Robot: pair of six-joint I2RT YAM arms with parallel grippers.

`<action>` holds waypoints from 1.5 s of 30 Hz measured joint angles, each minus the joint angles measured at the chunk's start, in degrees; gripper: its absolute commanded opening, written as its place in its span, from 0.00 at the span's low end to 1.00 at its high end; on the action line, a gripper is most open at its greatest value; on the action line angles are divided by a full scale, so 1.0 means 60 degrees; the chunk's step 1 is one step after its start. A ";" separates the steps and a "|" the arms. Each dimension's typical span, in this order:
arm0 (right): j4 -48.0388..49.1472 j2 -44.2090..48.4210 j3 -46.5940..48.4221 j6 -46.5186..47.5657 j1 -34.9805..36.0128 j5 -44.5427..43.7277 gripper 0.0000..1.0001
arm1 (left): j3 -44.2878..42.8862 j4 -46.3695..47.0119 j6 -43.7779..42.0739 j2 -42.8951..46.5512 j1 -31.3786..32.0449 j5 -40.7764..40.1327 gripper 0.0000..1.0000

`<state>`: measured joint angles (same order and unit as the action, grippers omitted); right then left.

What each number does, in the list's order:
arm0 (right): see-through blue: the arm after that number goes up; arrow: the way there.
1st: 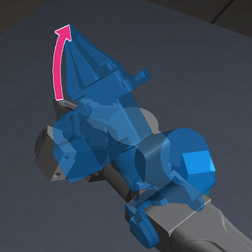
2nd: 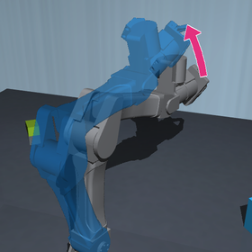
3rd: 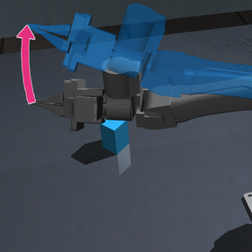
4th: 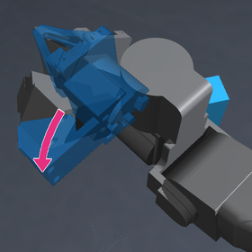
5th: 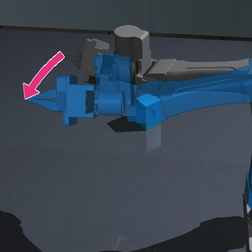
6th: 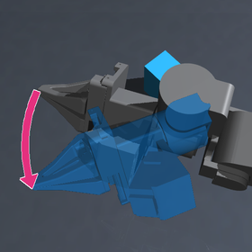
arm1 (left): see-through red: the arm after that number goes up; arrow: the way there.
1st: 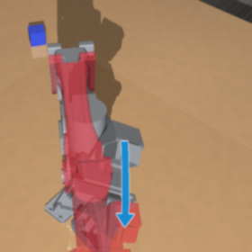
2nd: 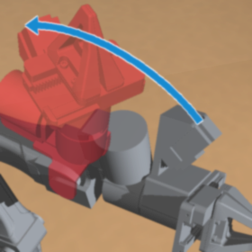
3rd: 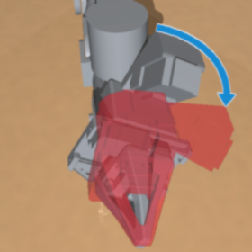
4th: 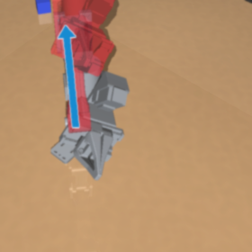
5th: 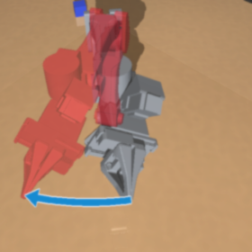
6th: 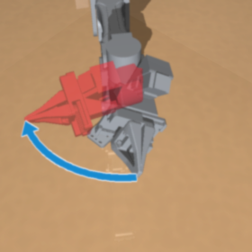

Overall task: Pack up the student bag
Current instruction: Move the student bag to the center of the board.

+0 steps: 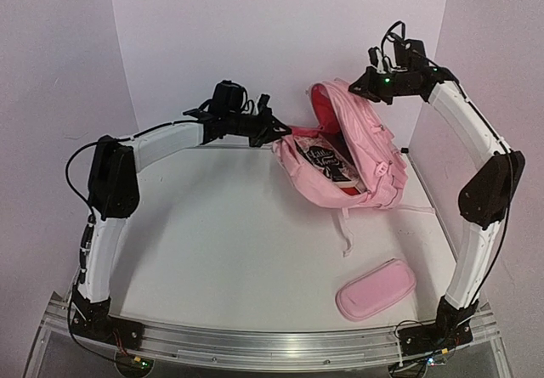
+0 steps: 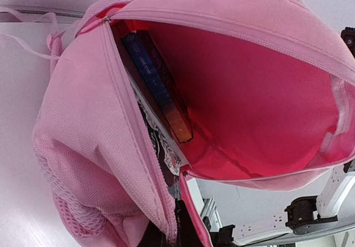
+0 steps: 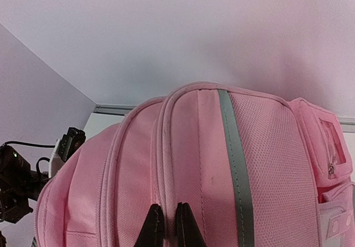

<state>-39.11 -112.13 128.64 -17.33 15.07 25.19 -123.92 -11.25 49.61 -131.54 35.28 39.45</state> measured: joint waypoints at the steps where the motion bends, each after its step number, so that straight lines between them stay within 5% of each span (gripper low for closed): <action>1: 0.0027 -0.0064 0.0000 -0.0082 0.0173 0.0000 0.00 | 0.0729 0.0087 -0.0058 0.0465 -0.0046 -0.0160 0.00; 13: 0.2045 -0.2299 0.0495 -0.0238 0.4261 0.0393 0.00 | 0.9480 -0.0882 0.0433 0.7313 -0.1376 -0.2651 0.00; 22: 0.3178 -0.3172 -0.0665 -0.0705 0.5430 0.1392 0.01 | 1.2583 -0.1501 0.1034 0.8137 -0.1414 -0.3334 0.00; 24: 0.3499 -0.3153 -0.1232 -0.0774 0.5442 0.1621 0.14 | 1.2570 -0.1364 0.0968 0.7889 -0.1405 -0.3162 0.00; 27: 0.3853 -0.3023 -0.2085 -0.0789 0.5428 0.1870 0.50 | 1.2341 -0.1286 0.0771 0.7374 -0.1332 -0.2754 0.00; 31: 0.3848 -0.2915 -0.2281 -0.0722 0.5240 0.2054 0.80 | 1.1858 -0.1291 0.0642 0.6865 -0.1184 -0.2365 0.03; 36: 0.3915 -0.1871 -0.2597 -0.0658 0.4181 0.2259 0.87 | 1.1420 -0.1290 0.0419 0.6570 -0.1158 -0.2073 0.26; 41: 0.3693 0.0208 -0.4110 -0.0126 0.2466 0.2075 0.88 | 1.1218 -0.1633 0.0036 0.6574 -0.1173 -0.1931 0.62; 45: 0.3110 0.1361 -0.5380 0.0358 0.1616 0.1825 0.88 | 1.1083 -0.2086 -0.0428 0.6725 -0.1230 -0.1924 0.78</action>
<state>-20.45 -103.97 96.36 -15.19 24.76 36.14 -57.42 -23.76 47.05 -91.19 27.90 27.90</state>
